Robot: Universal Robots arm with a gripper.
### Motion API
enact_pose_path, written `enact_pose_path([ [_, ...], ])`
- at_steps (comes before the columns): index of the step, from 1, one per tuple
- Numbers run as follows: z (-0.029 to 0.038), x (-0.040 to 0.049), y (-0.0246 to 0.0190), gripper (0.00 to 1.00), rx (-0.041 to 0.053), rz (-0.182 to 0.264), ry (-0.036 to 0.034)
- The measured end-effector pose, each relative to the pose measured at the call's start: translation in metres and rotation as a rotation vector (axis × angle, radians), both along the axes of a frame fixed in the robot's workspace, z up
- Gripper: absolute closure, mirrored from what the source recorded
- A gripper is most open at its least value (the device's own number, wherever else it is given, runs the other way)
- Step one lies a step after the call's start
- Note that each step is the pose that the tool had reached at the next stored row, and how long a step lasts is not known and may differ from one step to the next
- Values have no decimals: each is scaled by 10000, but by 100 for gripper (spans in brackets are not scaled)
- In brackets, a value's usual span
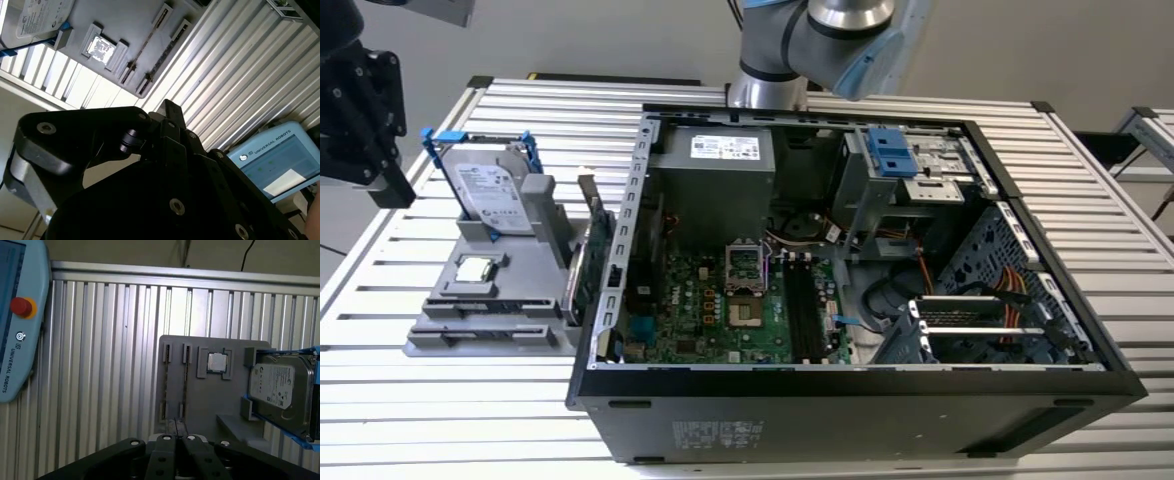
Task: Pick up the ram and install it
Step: 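Pick up the ram and move it above insertion slot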
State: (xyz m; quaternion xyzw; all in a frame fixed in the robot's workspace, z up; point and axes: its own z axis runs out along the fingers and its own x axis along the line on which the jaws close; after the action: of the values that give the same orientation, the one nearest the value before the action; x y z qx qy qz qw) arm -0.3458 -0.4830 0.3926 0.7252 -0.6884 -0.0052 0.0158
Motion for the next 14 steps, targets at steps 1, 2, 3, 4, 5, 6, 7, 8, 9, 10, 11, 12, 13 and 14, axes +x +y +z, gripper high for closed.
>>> enact_pose_path([
  [1, 0, 0, 0, 0, 0, 0, 0],
  [2, 0, 0, 0, 0, 0, -1, 0],
  [3, 0, 0, 0, 0, 0, 0, 0],
  [4, 0, 0, 0, 0, 0, 0, 0],
  [5, 0, 0, 0, 0, 0, 0, 0],
  [6, 0, 0, 0, 0, 1, 0, 0],
  [7, 0, 0, 0, 0, 0, 0, 1],
  [8, 0, 0, 0, 0, 0, 0, 2],
  [9, 0, 0, 0, 0, 1, -1, 1],
  [10, -1, 0, 0, 0, 1, -11, 1],
  [11, -2, 0, 1, 0, 1, -39, 1],
  [12, -3, 0, 1, 0, -1, -86, 2],
  [13, -5, 0, 0, 0, -1, -134, 2],
  [14, -9, -1, 0, 0, 0, -184, 2],
])
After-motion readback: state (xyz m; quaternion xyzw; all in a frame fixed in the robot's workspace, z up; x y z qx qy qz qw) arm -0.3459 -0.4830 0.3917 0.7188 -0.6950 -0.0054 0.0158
